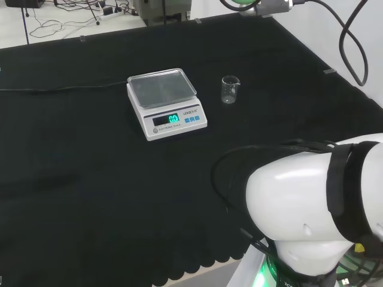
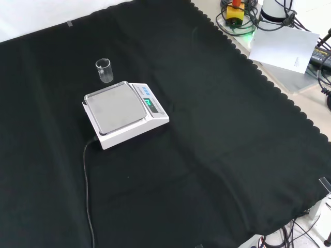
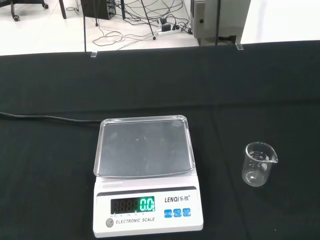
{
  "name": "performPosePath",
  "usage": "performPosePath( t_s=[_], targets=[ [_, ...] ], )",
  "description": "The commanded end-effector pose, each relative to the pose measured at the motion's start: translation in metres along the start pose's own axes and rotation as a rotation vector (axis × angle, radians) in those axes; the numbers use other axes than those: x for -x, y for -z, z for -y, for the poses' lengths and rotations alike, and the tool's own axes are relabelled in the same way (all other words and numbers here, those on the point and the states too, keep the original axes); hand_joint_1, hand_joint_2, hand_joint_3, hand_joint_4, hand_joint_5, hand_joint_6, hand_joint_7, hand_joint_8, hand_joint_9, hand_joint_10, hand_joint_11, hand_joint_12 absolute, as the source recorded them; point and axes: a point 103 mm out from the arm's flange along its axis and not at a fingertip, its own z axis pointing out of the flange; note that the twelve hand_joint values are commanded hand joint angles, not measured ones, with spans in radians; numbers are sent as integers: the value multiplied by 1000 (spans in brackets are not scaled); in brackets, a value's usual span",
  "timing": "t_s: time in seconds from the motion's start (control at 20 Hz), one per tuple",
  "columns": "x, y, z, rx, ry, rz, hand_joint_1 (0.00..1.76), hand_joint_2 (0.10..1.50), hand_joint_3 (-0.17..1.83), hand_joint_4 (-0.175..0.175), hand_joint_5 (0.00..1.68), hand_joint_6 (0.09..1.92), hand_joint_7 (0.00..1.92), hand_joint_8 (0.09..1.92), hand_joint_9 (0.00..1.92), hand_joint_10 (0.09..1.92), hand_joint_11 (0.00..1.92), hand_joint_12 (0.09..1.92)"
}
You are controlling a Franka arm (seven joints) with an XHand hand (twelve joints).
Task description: Pick up the beaker.
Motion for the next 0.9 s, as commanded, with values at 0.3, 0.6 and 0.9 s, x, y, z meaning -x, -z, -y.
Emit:
performPosePath(
  t_s=[0.3, 0.6, 0.9],
  targets=[
    [19, -25, -30, -44, 12, 57, 662, 758, 554, 23, 407, 277, 329, 623, 462, 741, 33, 1492],
    [48, -58, -60, -79, 27, 0, 661, 763, 546, 23, 420, 250, 332, 621, 464, 740, 33, 1493],
    [78, -94, -90, -124, 31, -92, 661, 764, 544, 22, 425, 241, 333, 621, 465, 740, 34, 1493]
  ],
)
